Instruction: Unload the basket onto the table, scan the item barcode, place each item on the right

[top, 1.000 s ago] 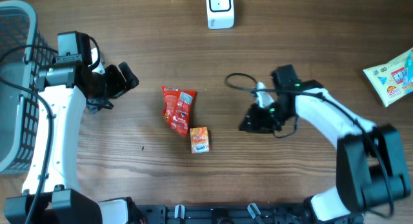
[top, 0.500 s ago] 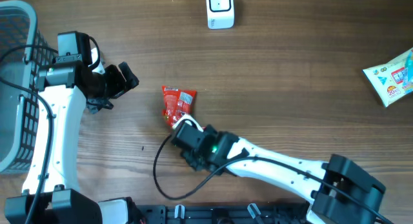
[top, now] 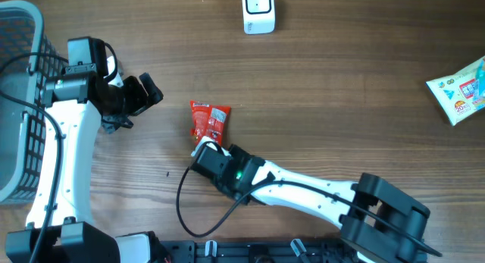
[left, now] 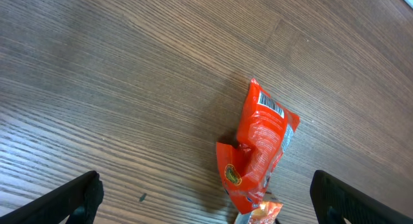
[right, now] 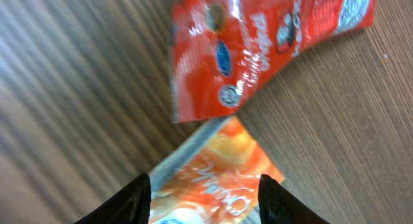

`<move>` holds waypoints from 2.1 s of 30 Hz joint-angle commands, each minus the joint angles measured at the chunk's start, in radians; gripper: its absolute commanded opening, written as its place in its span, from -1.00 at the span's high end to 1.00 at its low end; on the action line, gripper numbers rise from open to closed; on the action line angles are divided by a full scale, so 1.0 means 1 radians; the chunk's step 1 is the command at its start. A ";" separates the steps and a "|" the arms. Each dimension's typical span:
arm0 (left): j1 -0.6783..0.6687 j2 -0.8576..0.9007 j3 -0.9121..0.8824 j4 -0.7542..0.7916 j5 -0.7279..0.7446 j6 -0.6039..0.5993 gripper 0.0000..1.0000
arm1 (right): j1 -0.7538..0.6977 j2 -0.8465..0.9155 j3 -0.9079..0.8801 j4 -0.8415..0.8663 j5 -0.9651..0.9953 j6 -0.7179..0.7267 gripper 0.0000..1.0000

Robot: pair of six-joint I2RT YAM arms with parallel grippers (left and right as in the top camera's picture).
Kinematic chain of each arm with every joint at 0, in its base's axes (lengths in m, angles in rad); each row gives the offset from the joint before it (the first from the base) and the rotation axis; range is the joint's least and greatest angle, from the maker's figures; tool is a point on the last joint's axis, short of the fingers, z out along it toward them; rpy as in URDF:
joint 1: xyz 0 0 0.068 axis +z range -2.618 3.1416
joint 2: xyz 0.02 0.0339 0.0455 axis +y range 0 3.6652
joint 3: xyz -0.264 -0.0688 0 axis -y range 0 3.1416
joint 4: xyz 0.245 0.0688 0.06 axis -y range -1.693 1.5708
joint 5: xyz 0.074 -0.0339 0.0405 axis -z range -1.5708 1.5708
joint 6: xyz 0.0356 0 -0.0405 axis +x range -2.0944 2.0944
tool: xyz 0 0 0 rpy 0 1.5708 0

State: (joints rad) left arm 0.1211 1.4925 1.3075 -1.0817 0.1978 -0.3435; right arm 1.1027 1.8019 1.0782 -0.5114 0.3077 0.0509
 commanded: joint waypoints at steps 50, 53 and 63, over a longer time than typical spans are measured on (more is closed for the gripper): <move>0.005 0.001 0.011 0.000 -0.005 -0.009 -1.00 | -0.454 0.034 0.216 -0.342 -1.037 0.180 0.75; 0.006 0.001 0.011 0.000 -0.006 -0.009 -1.00 | -0.558 0.035 0.016 -0.157 -1.378 0.187 0.81; 0.006 0.001 0.011 0.000 -0.005 -0.009 -1.00 | -0.949 0.040 -0.262 -0.092 -1.033 0.244 -0.33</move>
State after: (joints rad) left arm 0.1211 1.4925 1.3075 -1.0821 0.1978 -0.3435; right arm 0.1959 1.8484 0.8173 -0.5602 -0.9409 0.2970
